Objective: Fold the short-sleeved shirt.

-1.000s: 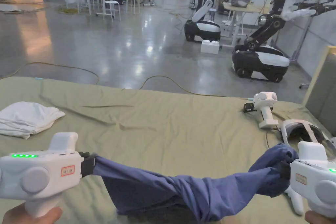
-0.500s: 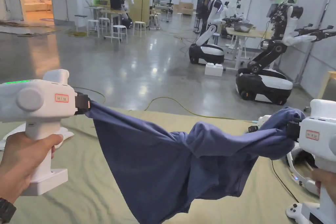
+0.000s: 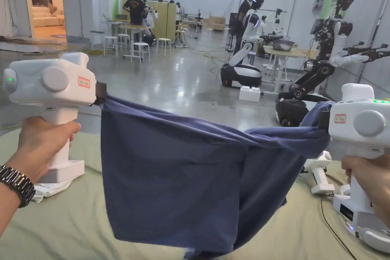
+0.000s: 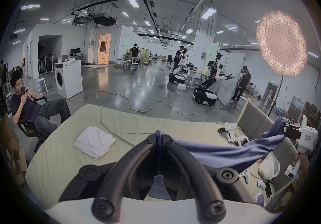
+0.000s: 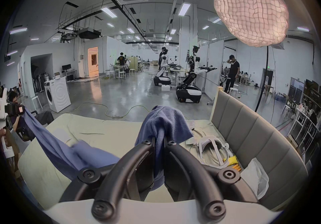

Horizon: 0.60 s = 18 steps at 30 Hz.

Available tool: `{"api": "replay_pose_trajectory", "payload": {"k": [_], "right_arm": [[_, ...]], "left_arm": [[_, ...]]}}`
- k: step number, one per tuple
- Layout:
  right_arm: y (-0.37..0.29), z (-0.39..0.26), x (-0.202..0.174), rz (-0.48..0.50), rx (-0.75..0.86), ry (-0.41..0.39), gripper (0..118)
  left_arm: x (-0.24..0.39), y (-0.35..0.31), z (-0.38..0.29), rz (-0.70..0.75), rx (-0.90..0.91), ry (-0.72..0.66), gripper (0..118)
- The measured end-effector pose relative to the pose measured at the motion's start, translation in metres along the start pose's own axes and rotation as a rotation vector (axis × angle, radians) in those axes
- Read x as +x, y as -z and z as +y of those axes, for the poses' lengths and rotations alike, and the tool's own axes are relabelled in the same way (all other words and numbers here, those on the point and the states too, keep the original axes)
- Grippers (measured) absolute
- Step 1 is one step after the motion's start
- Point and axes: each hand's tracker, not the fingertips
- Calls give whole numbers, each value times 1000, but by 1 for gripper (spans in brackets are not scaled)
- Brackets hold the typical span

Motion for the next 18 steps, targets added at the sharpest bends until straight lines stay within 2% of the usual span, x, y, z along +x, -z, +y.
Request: {"api": "replay_pose_trajectory", "payload": {"k": [7, 11, 18], "right_arm": [[29, 34, -9, -61, 51, -102, 8], [32, 48, -9, -85, 96, -110, 8], [17, 17, -14, -89, 123, -130, 8]], "left_arm": [[5, 17, 34, 29, 29, 44, 8], [7, 19, 48, 40, 46, 76, 8], [2, 19, 6, 36, 37, 85, 8]]}}
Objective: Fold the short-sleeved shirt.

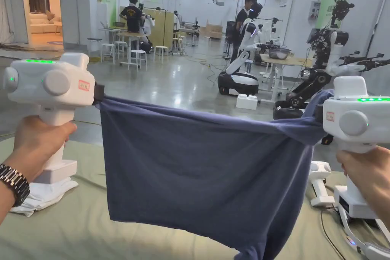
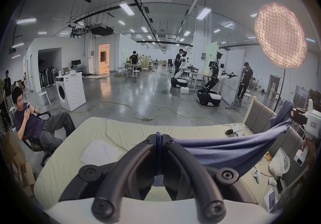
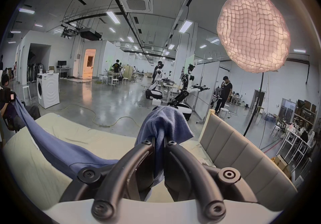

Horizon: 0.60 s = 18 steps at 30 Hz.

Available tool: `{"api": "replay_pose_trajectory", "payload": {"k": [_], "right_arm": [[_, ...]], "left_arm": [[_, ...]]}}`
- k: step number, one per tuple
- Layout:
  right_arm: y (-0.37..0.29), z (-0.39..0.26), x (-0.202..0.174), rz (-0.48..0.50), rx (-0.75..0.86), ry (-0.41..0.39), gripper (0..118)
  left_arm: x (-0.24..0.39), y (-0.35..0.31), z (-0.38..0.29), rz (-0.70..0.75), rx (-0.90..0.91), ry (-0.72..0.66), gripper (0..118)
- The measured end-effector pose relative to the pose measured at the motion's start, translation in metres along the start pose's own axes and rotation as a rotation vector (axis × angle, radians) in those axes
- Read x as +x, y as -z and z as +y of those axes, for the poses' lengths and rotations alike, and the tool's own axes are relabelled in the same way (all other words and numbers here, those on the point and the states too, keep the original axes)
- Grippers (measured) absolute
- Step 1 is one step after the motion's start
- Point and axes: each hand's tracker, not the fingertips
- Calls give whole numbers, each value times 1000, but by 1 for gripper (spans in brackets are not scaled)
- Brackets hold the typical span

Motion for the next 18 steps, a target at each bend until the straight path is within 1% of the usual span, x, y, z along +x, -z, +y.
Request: {"api": "replay_pose_trajectory", "payload": {"k": [5, 8, 9, 14, 18], "right_arm": [[-28, -61, -3, 20, -62, -30, 8], [-51, -100, 2, 21, -112, -30, 8], [-61, -113, 4, 26, -135, -34, 8], [-117, -162, 10, 31, -196, -39, 8], [-165, -194, 14, 39, -251, -24, 8]], "left_arm": [[-8, -13, -71, -29, -69, -13, 8], [-16, -32, -113, -58, -101, -43, 8], [-18, -41, -127, -65, -106, -68, 8], [-26, -88, -181, -99, -145, -104, 8], [-29, -127, -217, -121, -207, -106, 8]]}}
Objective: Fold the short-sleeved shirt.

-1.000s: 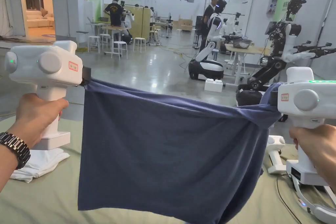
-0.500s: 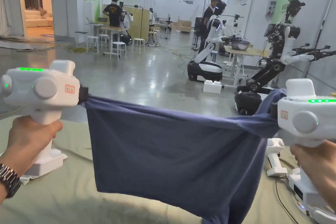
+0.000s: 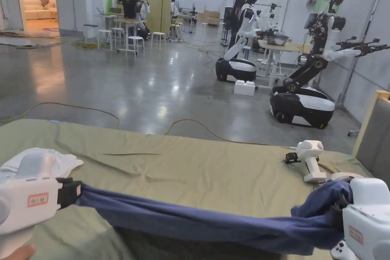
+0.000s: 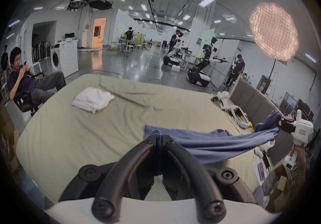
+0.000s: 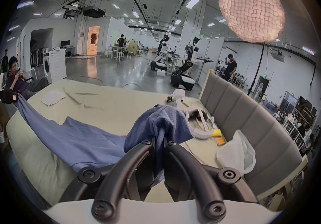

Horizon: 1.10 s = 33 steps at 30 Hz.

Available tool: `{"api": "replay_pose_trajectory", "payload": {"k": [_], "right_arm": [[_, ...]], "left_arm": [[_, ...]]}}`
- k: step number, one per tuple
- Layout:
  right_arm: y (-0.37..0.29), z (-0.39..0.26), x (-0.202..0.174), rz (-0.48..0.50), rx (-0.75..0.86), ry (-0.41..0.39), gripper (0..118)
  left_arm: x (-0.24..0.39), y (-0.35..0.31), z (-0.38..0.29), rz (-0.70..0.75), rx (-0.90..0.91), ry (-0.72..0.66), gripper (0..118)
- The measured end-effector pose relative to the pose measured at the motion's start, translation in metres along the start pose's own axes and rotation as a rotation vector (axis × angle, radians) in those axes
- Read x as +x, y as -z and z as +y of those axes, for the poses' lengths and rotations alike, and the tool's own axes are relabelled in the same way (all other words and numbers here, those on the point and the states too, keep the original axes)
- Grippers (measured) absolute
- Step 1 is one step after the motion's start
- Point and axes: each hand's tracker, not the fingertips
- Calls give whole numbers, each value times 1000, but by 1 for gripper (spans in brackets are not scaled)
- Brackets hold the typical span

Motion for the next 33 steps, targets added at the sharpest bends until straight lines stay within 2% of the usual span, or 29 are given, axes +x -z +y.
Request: {"api": "replay_pose_trajectory", "payload": {"k": [7, 10, 15, 20, 21, 22, 23, 24, 25, 26, 28, 33], "right_arm": [[-29, -79, -5, -19, -156, -58, 8], [-25, -114, -11, -24, -236, -82, 8], [-3, -169, -17, -4, -366, -31, 8], [14, -208, -23, -5, -452, -16, 10], [16, -213, -23, -2, -461, -8, 12], [16, -217, -24, 2, -463, -1, 19], [16, -218, -25, 0, -462, 0, 26], [15, -218, -25, -4, -459, 3, 39], [13, -217, -26, -3, -434, 7, 60], [11, -214, -27, -1, -408, 7, 67], [8, -203, -30, -8, -331, -5, 67], [-4, -161, -40, -9, -128, 25, 68]], "left_arm": [[-16, -23, -79, -17, -178, -51, 8], [-16, -13, -116, 13, -275, -28, 8], [-20, 19, -178, 21, -439, -48, 8], [-26, 43, -212, 39, -512, -53, 8], [-25, 43, -216, 39, -517, -62, 8], [-27, 46, -218, 44, -521, -72, 9], [-28, 48, -218, 53, -525, -80, 17], [-29, 50, -217, 58, -526, -83, 26], [-28, 50, -216, 71, -520, -76, 35], [-26, 50, -212, 82, -507, -59, 40], [-22, 51, -202, 82, -469, -19, 52], [-4, 49, -171, 62, -292, 35, 52]]}}
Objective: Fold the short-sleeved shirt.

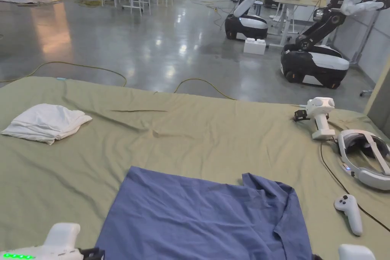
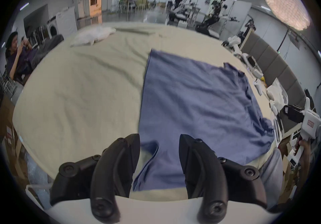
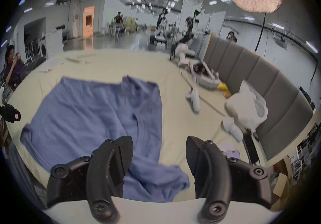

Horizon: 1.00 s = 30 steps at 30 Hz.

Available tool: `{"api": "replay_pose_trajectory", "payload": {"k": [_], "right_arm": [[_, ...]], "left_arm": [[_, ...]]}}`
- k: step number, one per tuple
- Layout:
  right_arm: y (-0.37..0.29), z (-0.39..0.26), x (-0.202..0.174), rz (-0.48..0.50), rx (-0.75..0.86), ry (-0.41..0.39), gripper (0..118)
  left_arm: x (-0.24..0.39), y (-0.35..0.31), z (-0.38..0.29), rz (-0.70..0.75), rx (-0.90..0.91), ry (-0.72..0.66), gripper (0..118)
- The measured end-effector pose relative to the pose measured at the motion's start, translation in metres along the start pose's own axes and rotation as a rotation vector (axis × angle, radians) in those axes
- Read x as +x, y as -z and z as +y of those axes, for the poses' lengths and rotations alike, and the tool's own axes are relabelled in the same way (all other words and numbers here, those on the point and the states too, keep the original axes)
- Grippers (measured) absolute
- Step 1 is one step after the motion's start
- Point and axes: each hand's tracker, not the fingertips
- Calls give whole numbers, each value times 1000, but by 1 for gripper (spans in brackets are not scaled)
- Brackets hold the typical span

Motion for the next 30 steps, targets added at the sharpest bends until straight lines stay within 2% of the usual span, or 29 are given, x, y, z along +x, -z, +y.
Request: {"api": "replay_pose_trajectory", "payload": {"k": [4, 9, 12, 13, 15, 16, 17, 19, 23, 27, 30], "right_arm": [[-12, 34, -20, 17, 185, 22, 68], [-27, 63, -49, 23, 384, 97, 68], [-36, 72, -64, 31, 482, 119, 61], [-37, 75, -68, 33, 496, 120, 53], [-39, 77, -75, 31, 526, 107, 17], [-39, 79, -80, 5, 532, 90, 6], [-37, 80, -83, -21, 534, 81, 1], [-32, 82, -82, 23, 527, 88, 0], [-25, 84, -85, 57, 512, 117, 0], [-14, 81, -88, 81, 476, 112, 0], [-3, 78, -87, 80, 440, 106, 0]], "left_arm": [[29, -21, 26, -10, 205, 11, 52], [61, -41, 47, 25, 440, 18, 52], [73, -49, 54, 32, 527, 30, 48], [76, -53, 56, 37, 553, 31, 42], [82, -60, 57, 43, 602, 46, 24], [82, -59, 59, 59, 614, 58, 16], [84, -60, 61, 75, 621, 72, 13], [87, -63, 63, 89, 630, 89, 3], [85, -60, 68, 71, 649, 100, 1], [77, -41, 74, 79, 523, 54, 1], [53, -2, 88, 60, 380, 0, 1]]}}
